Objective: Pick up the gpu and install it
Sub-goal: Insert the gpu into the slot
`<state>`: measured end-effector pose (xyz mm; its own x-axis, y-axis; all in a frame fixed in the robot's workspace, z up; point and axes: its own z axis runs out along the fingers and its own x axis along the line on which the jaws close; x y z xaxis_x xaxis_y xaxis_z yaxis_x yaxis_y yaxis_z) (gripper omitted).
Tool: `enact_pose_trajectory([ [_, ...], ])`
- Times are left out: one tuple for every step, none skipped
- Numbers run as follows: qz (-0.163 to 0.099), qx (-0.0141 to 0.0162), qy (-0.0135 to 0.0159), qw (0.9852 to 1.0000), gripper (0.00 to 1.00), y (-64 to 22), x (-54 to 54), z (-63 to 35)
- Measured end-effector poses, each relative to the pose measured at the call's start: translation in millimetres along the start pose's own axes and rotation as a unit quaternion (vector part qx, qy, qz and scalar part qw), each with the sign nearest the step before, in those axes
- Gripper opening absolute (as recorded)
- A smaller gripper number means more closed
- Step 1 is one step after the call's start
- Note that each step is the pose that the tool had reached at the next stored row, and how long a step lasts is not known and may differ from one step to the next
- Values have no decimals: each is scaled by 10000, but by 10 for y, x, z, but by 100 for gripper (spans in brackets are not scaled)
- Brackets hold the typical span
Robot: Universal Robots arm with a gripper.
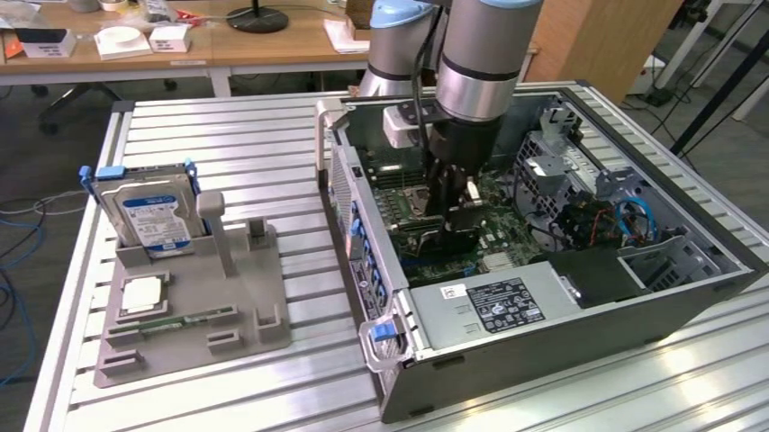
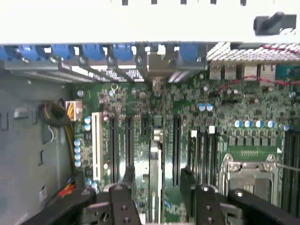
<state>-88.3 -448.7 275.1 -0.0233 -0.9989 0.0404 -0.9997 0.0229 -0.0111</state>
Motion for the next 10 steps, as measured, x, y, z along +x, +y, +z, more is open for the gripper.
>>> enact_pose_trajectory([
  [0, 1, -1, 10000, 51, 0, 0, -1],
  [0, 0, 0, 10000, 49, 0, 0, -3],
  [0, 0, 1, 10000, 43, 0, 0, -6],
  [0, 0, 0, 10000, 37, 0, 0, -7],
  [0, 0, 0, 10000, 37, 0, 0, -8],
  [0, 0, 1, 10000, 31, 0, 0, -10],
  [0, 0, 1, 10000, 31, 0, 1, -12],
  [0, 0, 0, 10000, 25, 0, 1, -13],
  [0, 0, 0, 10000, 25, 0, 1, -15],
  [0, 0, 1, 10000, 20, 0, 1, -17],
])
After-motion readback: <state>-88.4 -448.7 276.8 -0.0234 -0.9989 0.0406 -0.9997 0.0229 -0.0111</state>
